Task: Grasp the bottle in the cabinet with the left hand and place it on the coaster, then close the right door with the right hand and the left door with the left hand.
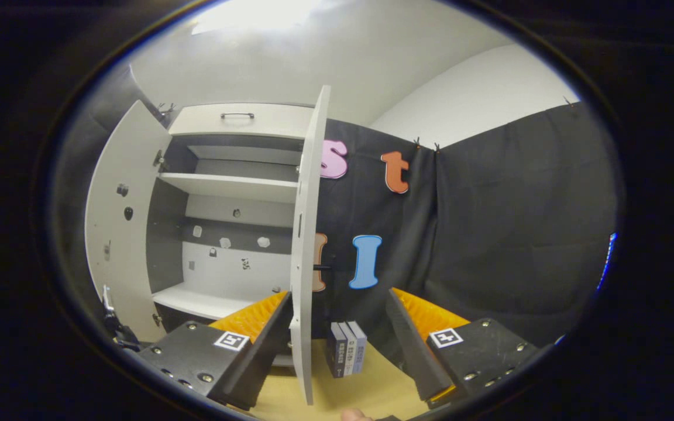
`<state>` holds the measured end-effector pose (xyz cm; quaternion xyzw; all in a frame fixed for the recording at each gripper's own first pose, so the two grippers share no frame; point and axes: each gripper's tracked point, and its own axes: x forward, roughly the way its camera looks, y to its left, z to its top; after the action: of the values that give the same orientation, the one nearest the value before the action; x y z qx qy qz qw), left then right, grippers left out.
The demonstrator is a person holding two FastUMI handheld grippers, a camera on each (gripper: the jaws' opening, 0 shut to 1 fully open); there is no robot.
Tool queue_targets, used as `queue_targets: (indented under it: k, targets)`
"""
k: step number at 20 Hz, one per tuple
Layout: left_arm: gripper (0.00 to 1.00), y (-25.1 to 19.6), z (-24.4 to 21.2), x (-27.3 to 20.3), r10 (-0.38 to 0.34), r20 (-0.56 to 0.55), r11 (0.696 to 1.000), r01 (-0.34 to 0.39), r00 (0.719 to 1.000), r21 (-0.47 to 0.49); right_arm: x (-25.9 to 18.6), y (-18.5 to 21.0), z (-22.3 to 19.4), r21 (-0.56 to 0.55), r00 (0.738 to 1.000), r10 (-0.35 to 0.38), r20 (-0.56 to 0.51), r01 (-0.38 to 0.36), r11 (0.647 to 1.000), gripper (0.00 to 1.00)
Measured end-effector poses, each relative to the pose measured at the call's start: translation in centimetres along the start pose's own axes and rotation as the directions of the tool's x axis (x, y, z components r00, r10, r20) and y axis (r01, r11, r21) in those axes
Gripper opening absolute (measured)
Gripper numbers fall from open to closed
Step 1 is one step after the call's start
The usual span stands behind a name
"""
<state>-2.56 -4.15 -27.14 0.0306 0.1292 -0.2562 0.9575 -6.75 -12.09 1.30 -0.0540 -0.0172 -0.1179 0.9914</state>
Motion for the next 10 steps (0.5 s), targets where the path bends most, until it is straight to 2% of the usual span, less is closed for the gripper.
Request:
queue_targets:
  k: [2, 5, 6, 10]
  targets:
    - [0.76, -0.1, -2.8, -0.3, -0.004, -0.058, 1.0, 0.003, 0.998, -0.023, 0.1, -0.2, 0.1, -0.003, 1.0, -0.005, 0.002, 0.005, 1.0, 0.96]
    - [0.77, -1.2, -6.2, -0.8, -0.054, -0.114, 0.995, 0.044, 0.992, -0.089, 0.5, -0.3, 0.3, -0.012, 1.0, -0.011, 0.007, 0.011, 1.0, 0.96]
    - [0.77, -1.3, -7.5, -1.1, -0.062, -0.137, 0.993, 0.047, 0.989, -0.108, 0.6, -0.1, 0.2, -0.013, 1.0, -0.011, 0.005, 0.011, 1.0, 0.94]
    - [0.77, -1.3, -11.8, -2.2, -0.067, -0.233, 0.986, 0.029, 0.97, -0.164, 0.9, 0.1, -0.2, -0.017, 1.0, -0.009, -0.001, 0.009, 1.0, 0.96]
